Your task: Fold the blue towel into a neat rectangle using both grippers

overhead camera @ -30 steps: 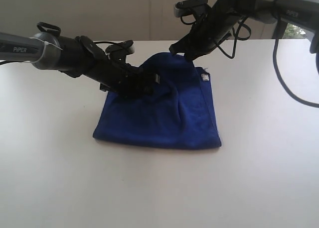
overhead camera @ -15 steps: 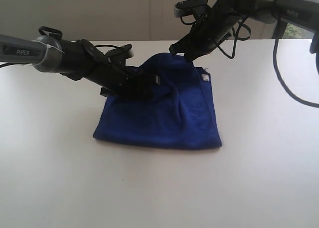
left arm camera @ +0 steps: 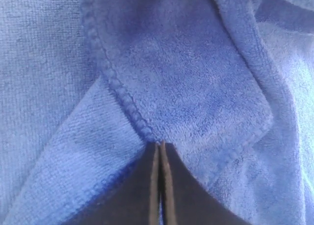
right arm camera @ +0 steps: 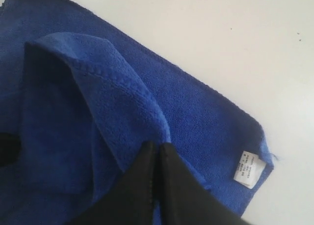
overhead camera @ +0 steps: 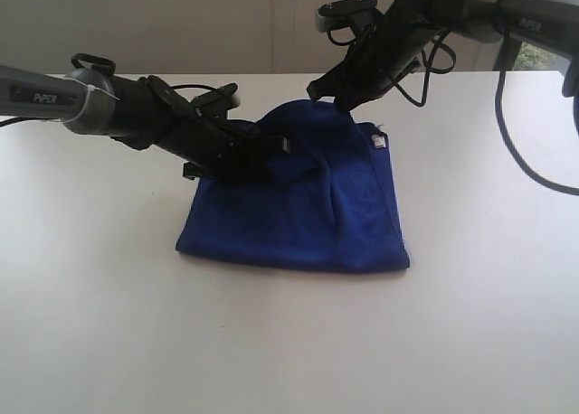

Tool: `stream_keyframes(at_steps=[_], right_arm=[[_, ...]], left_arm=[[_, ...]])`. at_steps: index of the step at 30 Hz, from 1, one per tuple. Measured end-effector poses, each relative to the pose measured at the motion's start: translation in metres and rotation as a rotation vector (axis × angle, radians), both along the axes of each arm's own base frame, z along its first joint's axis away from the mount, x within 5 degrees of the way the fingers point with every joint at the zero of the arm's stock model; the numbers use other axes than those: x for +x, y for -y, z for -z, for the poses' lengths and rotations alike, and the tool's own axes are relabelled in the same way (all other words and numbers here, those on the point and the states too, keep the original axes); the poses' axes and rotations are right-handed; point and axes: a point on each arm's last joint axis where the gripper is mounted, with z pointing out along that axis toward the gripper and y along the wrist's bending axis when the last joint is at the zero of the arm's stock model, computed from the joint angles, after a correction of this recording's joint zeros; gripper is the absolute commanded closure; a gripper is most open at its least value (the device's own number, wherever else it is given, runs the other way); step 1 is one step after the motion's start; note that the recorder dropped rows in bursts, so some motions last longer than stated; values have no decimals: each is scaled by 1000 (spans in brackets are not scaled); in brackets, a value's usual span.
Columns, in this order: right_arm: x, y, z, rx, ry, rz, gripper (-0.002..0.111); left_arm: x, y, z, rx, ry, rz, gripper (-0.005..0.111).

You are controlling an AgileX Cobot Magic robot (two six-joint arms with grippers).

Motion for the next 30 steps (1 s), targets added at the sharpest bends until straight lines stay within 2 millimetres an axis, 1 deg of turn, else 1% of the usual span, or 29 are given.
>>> stream_keyframes(at_steps=[4,9,11,14,18,22,24,26,29,30], right_arm=[[0,0,0,0,0,0,108],[0,0,0,0,0,0,108],[0,0,0,2,-2,0,108],[0,0,0,2,-4,0,108],[0,0,0,1,-6,-1,108],[0,0,0,1,-6,-1,108],[-1,0,0,1,-8,-1,108],[-1,0,0,1,-8,-1,108],[-1,0,0,1,-8,-1,108],[-1,0,0,1,-8,-1,108]], left_arm=[[0,0,-7,-6,13,0,107],[-1,-1,-31,-22,63,2,107],[-1,-4,-40,-20,91,3,107],[2,-10,-49,-21,113,-8,107],[4,-16,-50,-20,111,-16,107],[0,-12,-49,-8,115,33,106],[-4,-5,-49,-1,121,69,101],[-7,1,-47,3,122,92,90],[-11,10,-38,7,106,109,75],[-12,12,-34,10,97,115,72]])
